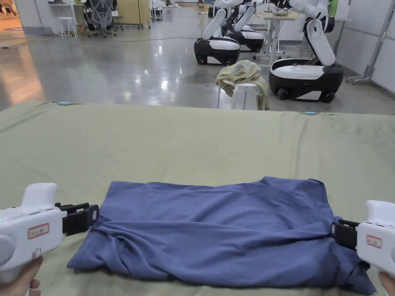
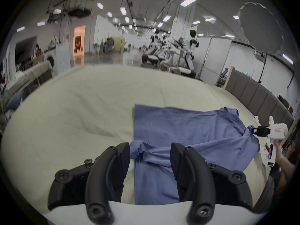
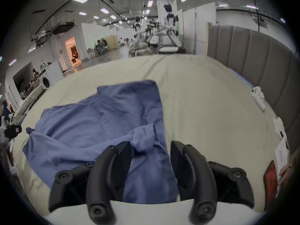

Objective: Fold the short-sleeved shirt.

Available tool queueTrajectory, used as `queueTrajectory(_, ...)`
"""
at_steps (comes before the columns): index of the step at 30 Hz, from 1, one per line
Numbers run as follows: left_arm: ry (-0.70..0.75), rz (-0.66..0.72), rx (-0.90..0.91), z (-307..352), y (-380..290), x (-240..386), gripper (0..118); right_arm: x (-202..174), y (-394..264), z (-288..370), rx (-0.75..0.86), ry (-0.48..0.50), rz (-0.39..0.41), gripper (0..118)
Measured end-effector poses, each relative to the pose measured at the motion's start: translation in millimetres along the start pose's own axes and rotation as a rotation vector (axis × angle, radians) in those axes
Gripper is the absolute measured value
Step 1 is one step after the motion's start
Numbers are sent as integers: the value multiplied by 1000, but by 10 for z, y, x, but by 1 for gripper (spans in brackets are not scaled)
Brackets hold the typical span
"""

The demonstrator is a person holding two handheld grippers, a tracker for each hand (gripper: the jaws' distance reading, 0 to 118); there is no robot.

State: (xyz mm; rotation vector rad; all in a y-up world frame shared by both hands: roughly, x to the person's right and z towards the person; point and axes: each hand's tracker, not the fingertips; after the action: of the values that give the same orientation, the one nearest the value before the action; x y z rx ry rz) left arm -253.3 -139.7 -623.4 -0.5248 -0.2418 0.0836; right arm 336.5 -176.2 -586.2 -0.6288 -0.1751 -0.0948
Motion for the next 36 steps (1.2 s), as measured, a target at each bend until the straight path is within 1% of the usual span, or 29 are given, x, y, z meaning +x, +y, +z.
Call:
queueTrajectory(2, -33, -18, 58, 367, 13, 102, 51, -24, -29, 369, 92, 13, 8, 57)
queueTrajectory(4, -69, -36, 100, 714, -10, 214, 51, -64, -86, 739, 178, 48, -15, 57)
queueTrajectory(5, -62, -56, 122, 903, -32, 303, 51, -100, -121, 934, 211, 76, -24, 57)
queueTrajectory(7, -23, -88, 158, 1185, -103, 413, 51, -194, -226, 1280, 256, 90, -36, 57)
queueTrajectory(9, 13, -114, 209, 1462, -227, 559, 51, -310, -336, 1542, 269, 103, -19, 57)
queueTrajectory(11, 21, -125, 230, 1632, -342, 638, 49, -425, -463, 1754, 283, 126, 20, 56)
queueTrajectory(12, 22, -118, 244, 1720, -397, 681, 40, -485, -527, 1849, 295, 140, 52, 49)
queueTrajectory(13, 18, -112, 243, 1789, -433, 707, 24, -553, -577, 1902, 301, 143, 77, 38)
queueTrajectory(14, 2, -94, 234, 1851, -480, 736, 13, -616, -635, 1974, 304, 141, 102, 24)
queueTrajectory(15, 1, -65, 229, 1866, -536, 683, 11, -671, -707, 2042, 320, 144, 119, 5)
queueTrajectory(16, -30, -47, 213, 1909, -590, 696, 3, -709, -764, 2109, 332, 146, 138, 0)
queueTrajectory(18, -5, -51, 233, 2008, -719, 756, 3, -771, -842, 2171, 314, 157, 136, 0)
queueTrajectory(21, 21, -68, 203, 1994, -801, 727, 3, -811, -925, 2151, 295, 192, 132, 0)
queueTrajectory(24, -4, -24, 197, 1956, -786, 685, 3, -836, -920, 2121, 277, 188, 140, 0)
queueTrajectory(28, -4, 5, 197, 1884, -723, 591, 3, -814, -889, 2077, 257, 208, 110, 0)
queueTrajectory(29, -4, 8, 187, 1829, -699, 553, 3, -806, -900, 2065, 258, 200, 104, 0)
queueTrajectory(32, 12, 10, 106, 1559, -607, 472, 3, -760, -891, 2046, 251, 213, 80, 0)
queueTrajectory(33, -10, 7, 76, 1432, -571, 400, 6, -744, -898, 2045, 250, 222, 68, 0)
queueTrajectory(34, -17, 20, 41, 1290, -520, 333, 21, -730, -899, 2039, 248, 229, 57, 0)
queueTrajectory(35, -70, 55, -12, 1077, -463, 308, 37, -713, -902, 2027, 246, 234, 48, 0)
queueTrajectory(36, -81, 92, -54, 881, -421, 249, 49, -701, -915, 2017, 245, 236, 38, 0)
